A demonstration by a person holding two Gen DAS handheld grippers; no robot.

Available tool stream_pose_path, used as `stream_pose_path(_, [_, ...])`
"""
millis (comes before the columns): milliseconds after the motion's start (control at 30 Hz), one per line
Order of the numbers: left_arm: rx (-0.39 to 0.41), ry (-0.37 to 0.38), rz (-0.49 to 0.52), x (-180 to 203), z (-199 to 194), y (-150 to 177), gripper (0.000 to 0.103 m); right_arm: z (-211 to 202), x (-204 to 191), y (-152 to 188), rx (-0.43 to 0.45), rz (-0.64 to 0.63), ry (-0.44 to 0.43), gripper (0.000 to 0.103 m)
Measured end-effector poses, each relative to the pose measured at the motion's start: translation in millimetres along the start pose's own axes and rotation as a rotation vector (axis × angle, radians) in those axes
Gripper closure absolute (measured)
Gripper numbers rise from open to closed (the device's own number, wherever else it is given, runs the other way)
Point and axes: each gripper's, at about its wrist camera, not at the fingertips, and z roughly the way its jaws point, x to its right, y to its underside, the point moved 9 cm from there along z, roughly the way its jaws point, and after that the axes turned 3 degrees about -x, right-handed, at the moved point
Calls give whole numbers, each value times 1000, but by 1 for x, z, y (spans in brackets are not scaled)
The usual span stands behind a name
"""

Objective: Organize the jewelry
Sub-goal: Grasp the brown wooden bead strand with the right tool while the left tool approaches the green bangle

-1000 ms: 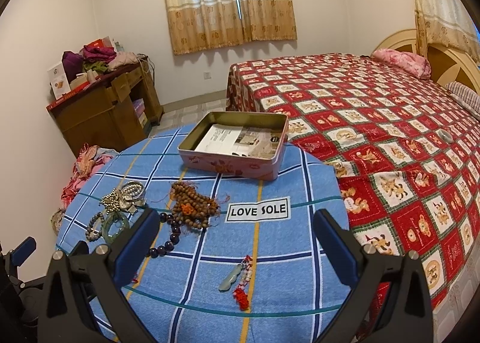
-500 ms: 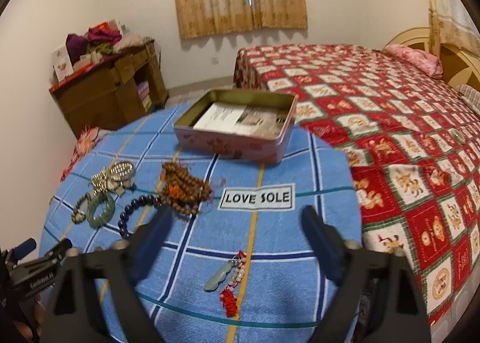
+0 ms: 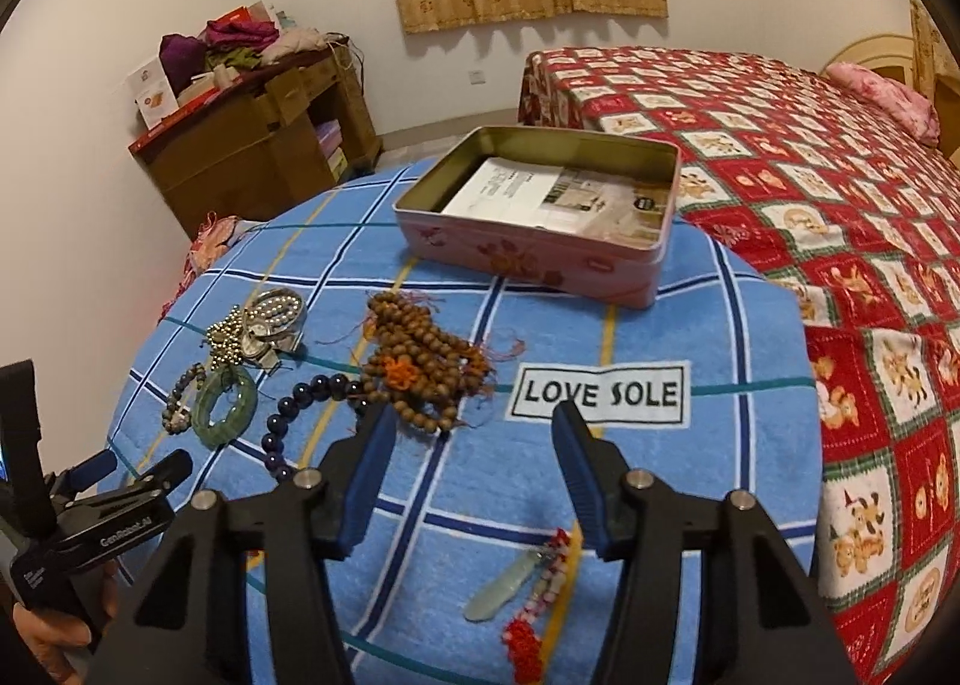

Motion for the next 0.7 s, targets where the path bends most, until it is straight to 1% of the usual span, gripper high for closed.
stream_pose_path(300, [22, -113, 69, 1, 3, -11, 1, 17, -9, -8, -23, -20, -12, 46])
stream_pose_path(533, [27, -136, 81, 0, 4, -19, 1, 37, -27, -15, -58, -66, -35, 46])
stream_pose_path(700, [37, -168, 101, -1, 5, -23, 1, 55, -33, -18, -90, -89, -33, 46])
